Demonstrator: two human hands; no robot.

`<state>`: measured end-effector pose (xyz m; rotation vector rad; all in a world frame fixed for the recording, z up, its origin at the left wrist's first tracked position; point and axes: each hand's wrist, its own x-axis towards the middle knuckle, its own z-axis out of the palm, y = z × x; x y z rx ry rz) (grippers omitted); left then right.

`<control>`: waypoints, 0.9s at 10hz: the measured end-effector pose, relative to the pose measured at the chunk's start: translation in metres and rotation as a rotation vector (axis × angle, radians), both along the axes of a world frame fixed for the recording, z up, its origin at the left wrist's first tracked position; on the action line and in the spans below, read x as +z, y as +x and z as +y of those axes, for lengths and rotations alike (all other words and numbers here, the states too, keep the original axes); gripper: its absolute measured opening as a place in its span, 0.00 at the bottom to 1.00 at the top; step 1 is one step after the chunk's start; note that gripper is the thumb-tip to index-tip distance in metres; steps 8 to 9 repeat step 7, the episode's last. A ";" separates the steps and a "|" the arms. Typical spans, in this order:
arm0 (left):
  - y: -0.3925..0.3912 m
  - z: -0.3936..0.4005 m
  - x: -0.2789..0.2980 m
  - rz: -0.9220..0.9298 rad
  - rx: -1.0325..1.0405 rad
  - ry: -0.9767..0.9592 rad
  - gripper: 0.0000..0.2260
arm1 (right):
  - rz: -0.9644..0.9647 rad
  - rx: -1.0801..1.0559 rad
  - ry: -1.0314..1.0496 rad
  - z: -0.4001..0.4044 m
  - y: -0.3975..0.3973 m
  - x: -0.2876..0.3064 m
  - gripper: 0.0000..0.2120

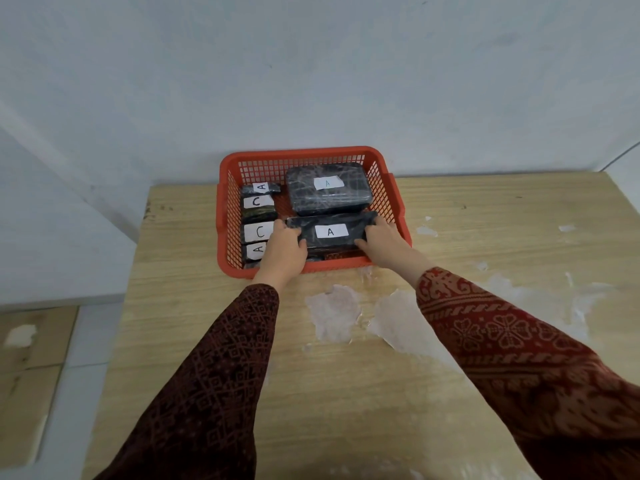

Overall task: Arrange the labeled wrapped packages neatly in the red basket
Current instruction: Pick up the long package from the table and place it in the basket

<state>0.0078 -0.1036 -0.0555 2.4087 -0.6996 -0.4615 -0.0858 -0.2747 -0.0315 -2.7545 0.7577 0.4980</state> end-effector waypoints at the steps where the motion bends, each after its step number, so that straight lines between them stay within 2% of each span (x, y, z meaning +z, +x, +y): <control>1: 0.000 0.002 0.000 -0.030 -0.046 0.026 0.20 | -0.067 -0.006 0.002 0.007 -0.008 -0.001 0.23; 2: 0.001 0.003 0.000 -0.022 -0.114 0.158 0.23 | -0.163 0.042 -0.037 0.022 -0.024 -0.005 0.27; 3: 0.001 0.003 0.001 -0.036 -0.135 0.185 0.22 | -0.121 0.054 -0.033 0.027 -0.027 -0.006 0.31; 4: -0.013 0.005 0.004 -0.310 -0.127 0.048 0.17 | -0.031 0.077 -0.072 0.028 -0.026 -0.005 0.38; 5: -0.024 0.006 0.006 -0.404 -0.161 0.083 0.22 | 0.040 0.110 -0.070 0.030 -0.026 0.000 0.42; 6: -0.028 0.001 0.017 -0.264 -0.217 0.307 0.28 | 0.151 0.113 0.033 0.028 -0.014 0.012 0.43; 7: -0.019 -0.001 0.027 -0.118 -0.295 0.364 0.25 | 0.258 0.132 0.112 0.023 -0.002 0.028 0.38; 9: -0.019 -0.001 0.027 -0.118 -0.295 0.364 0.25 | 0.258 0.132 0.112 0.023 -0.002 0.028 0.38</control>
